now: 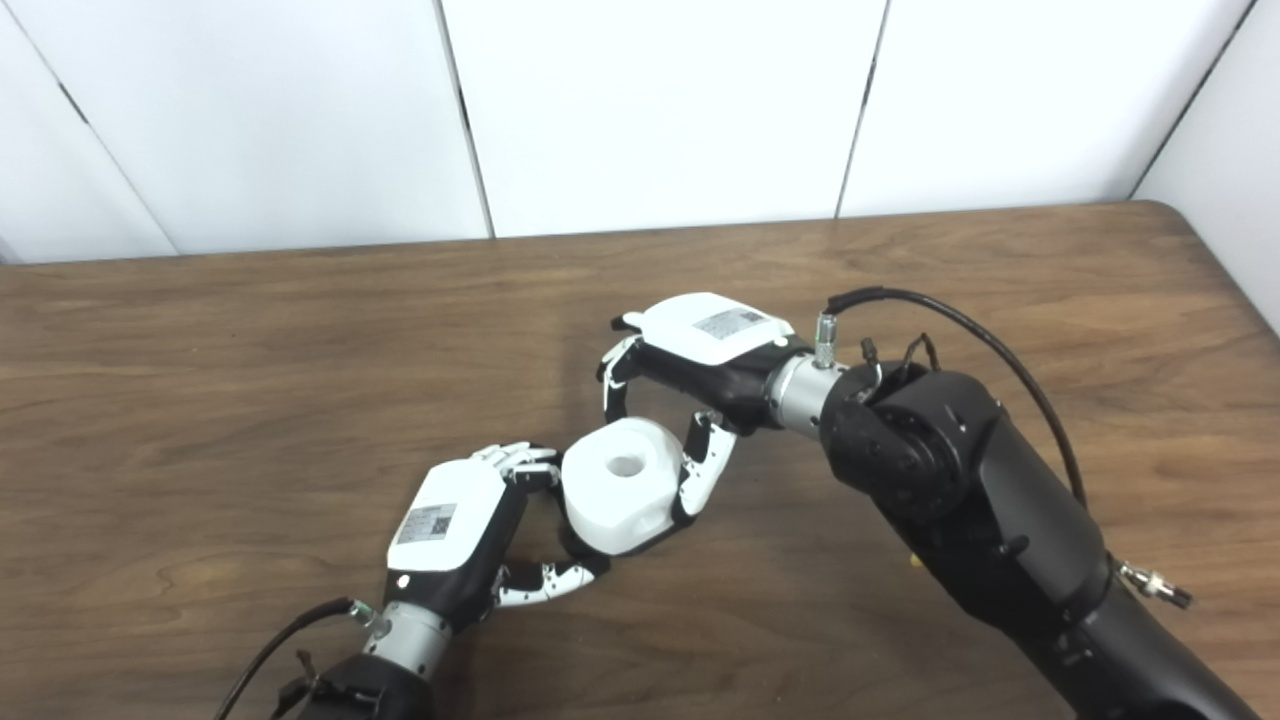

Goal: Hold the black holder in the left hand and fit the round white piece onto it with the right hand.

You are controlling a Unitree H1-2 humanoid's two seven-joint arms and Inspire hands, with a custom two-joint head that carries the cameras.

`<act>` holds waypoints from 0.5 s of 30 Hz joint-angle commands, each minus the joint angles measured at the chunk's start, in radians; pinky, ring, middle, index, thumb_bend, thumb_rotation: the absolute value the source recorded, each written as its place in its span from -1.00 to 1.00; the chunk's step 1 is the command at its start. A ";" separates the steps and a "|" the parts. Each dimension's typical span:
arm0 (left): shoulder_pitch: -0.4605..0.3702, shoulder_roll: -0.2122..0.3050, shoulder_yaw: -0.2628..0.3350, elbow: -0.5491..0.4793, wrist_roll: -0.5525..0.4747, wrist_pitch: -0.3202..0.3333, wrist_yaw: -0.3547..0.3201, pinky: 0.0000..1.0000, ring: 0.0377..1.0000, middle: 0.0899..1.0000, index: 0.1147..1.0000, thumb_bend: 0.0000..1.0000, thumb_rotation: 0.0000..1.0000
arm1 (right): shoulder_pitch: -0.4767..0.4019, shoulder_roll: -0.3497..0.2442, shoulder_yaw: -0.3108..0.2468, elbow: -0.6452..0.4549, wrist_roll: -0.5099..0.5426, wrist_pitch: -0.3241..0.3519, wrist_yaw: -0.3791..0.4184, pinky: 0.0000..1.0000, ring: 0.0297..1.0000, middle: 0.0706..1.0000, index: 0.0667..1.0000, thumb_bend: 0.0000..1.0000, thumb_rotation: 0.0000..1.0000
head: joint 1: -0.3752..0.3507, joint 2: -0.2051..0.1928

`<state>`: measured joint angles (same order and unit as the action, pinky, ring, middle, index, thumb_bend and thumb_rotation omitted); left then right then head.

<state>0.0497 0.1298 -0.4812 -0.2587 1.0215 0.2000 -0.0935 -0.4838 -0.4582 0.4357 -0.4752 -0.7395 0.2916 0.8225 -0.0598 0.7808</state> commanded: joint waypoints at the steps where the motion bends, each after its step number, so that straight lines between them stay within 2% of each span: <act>1: 0.020 0.003 -0.013 0.015 0.004 0.011 -0.051 0.71 0.68 0.52 -0.16 0.04 -0.90 | -0.014 0.001 0.000 -0.021 -0.025 -0.036 -0.021 0.83 0.94 0.62 -0.11 0.05 -0.73 | -0.001 0.001; 15: 0.022 0.000 -0.013 0.009 0.004 0.013 -0.052 0.70 0.67 0.52 -0.16 0.04 -0.90 | -0.005 0.018 0.003 -0.038 -0.058 -0.035 0.024 0.83 0.94 0.63 -0.11 0.05 -0.72 | 0.002 0.006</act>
<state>0.0498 0.1288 -0.4809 -0.2589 1.0224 0.2004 -0.0934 -0.4732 -0.4423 0.4348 -0.4944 -0.7849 0.2690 0.8327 -0.0568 0.7869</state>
